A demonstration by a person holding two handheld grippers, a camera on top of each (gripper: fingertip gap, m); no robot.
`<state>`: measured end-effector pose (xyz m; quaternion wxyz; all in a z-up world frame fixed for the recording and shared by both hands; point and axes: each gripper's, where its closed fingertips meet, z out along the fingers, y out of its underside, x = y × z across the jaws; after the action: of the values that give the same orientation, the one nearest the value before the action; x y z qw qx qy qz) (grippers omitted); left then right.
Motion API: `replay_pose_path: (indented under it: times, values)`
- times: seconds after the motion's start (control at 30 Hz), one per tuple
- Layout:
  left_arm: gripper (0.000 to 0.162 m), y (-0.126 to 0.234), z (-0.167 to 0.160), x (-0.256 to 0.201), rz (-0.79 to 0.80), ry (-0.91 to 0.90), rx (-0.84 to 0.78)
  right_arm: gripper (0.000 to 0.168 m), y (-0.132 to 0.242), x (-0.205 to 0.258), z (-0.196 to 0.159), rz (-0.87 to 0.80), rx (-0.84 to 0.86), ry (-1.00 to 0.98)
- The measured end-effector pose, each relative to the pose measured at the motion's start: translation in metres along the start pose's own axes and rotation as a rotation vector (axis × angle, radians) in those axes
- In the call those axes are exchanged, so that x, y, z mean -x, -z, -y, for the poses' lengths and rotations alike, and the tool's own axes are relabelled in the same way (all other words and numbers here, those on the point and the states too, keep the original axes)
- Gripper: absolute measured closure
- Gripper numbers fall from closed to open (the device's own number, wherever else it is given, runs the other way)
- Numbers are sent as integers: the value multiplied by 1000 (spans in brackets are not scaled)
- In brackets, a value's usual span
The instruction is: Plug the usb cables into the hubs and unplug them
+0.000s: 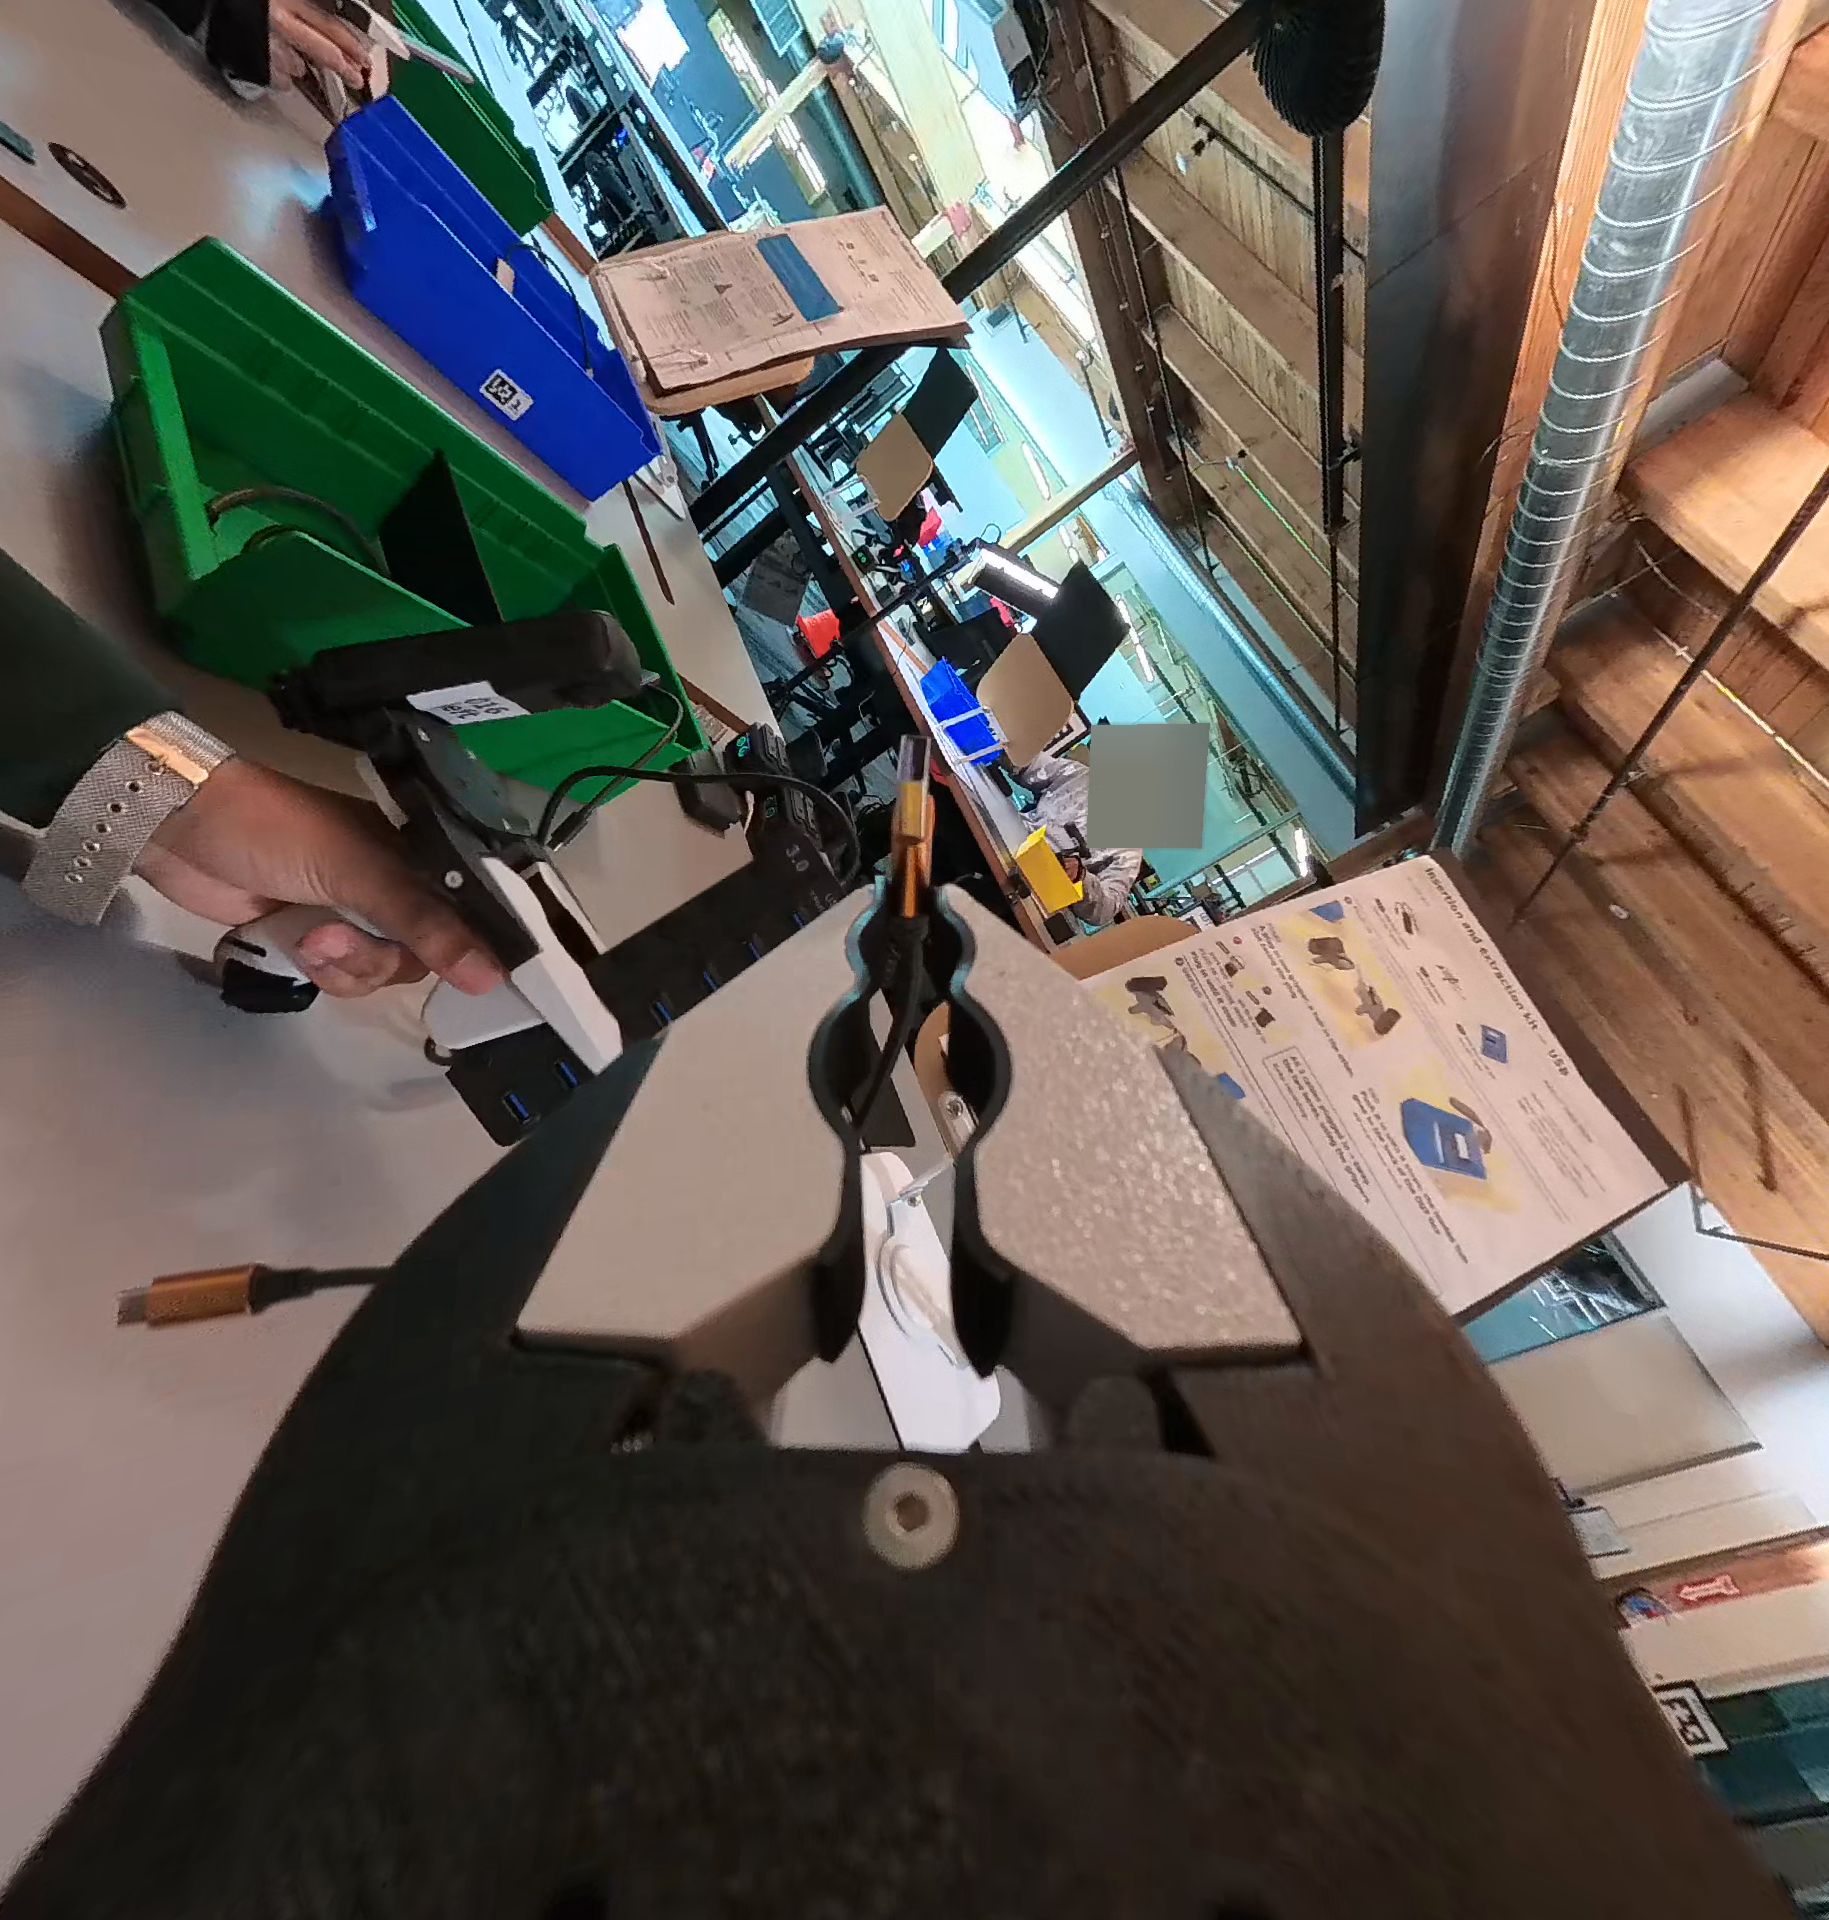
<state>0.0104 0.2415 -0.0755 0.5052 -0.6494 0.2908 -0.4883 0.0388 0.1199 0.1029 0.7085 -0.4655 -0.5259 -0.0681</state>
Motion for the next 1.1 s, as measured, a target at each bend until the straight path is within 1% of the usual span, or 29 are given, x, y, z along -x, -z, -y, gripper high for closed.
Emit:
replay_pose_path:
  times: [0.1, 0.17, 0.2, 0.27, 0.33, 0.37, 0.4, 0.47, 0.53, 0.67, 0.77, 0.83, 0.87, 0.9, 0.97, 1.0, 1.03, 1.1]
  values:
    - [140, -2, -4, 0, 5, -31, 23, 163, -5, 0, -14, 6, 26, -18]
    - [140, -3, -7, 3, 24, -28, 36, 163, -9, -4, -41, -4, 128, -51]
    - [140, -3, -8, 5, 31, -23, 42, 163, -12, -6, -62, -16, 222, -74]
    - [140, -3, -9, 7, 39, -12, 42, 162, -12, -8, -114, -32, 481, -128]
    - [140, -2, -8, 9, 43, -5, 36, 162, 4, -8, -168, -67, 801, -179]
    - [140, -2, -7, 10, 45, -2, 34, 162, 14, -7, -188, -84, 933, -188]
    - [140, -2, -7, 11, 46, 3, 33, 162, 20, -2, -202, -76, 1025, -183]
    - [140, -2, -8, 13, 49, 17, 34, 162, 26, 21, -224, -2, 1153, -192]
    - [139, -1, -8, 15, 54, 25, 35, 162, 24, 53, -239, 92, 1227, -233]
    - [139, -1, -7, 16, 60, 20, 33, 162, 2, 115, -248, 267, 1177, -390]
    - [139, -1, -7, 18, 63, 22, 33, 161, -5, 147, -252, 371, 1148, -481]
    - [139, -1, -7, 20, 63, 33, 32, 158, -9, 165, -250, 445, 1104, -579]
    - [139, -1, -8, 20, 64, 39, 32, 158, -12, 170, -249, 468, 1078, -627]
    - [139, -1, -8, 21, 64, 46, 33, 152, -15, 173, -248, 481, 1045, -667]
    - [139, -1, -8, 22, 66, 54, 31, 148, -17, 176, -239, 537, 979, -760]
    - [139, 0, -8, 22, 67, 57, 30, 142, -17, 177, -233, 568, 942, -821]
    - [139, 0, -8, 23, 68, 59, 28, 140, -18, 174, -228, 580, 905, -879]
    - [139, 0, -8, 24, 69, 64, 28, 141, -22, 160, -221, 565, 827, -953]
